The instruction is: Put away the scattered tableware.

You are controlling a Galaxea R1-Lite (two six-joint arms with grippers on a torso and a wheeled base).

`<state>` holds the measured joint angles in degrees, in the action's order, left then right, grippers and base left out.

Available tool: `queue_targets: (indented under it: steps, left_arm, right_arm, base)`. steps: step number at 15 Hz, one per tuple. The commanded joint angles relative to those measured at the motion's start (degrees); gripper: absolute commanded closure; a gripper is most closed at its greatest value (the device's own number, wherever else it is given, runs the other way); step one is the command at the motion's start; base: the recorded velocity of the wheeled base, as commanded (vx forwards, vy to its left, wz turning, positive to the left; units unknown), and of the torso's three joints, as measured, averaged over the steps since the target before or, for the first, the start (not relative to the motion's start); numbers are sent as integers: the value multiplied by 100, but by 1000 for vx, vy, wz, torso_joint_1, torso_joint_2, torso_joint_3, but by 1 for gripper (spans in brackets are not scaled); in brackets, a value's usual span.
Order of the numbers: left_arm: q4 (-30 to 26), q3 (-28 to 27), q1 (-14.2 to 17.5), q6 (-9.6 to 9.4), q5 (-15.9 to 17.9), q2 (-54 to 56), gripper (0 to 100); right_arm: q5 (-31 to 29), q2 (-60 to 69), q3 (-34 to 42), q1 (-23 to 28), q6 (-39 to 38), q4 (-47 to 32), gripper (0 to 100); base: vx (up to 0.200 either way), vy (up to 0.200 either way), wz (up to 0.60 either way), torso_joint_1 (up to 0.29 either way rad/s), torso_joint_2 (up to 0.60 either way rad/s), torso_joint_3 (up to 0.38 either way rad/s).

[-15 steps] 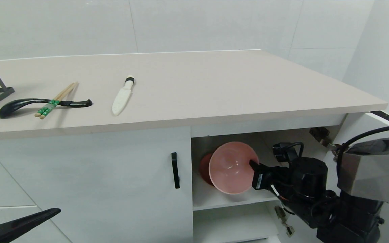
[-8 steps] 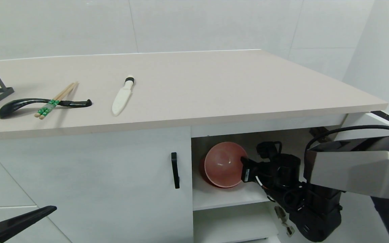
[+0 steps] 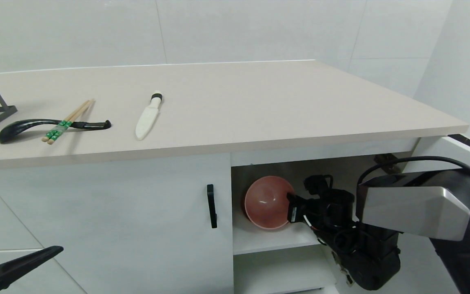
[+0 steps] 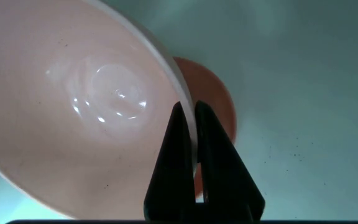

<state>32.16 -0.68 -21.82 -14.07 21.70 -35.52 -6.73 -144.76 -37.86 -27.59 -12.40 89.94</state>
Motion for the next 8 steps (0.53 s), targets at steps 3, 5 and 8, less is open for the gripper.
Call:
queue_targets:
  steps: [3, 5, 8]
  left_arm:
    - [1, -11, 2, 1, 1, -16, 0]
    - [1, -11, 2, 1, 1, -16, 0]
    - [-8, -2, 2, 1, 1, -16, 0]
  right_arm:
    - [-4, -34, -2, 34, -8, 6, 100]
    - [-13, -34, 77, 96, 9, 6, 100]
    - [-21, -34, 95, 113, 62, 6, 0]
  base:
    - [0, 0, 0, 0, 0, 0]
    - [0, 0, 0, 0, 0, 0]
    - [0, 0, 0, 0, 0, 0]
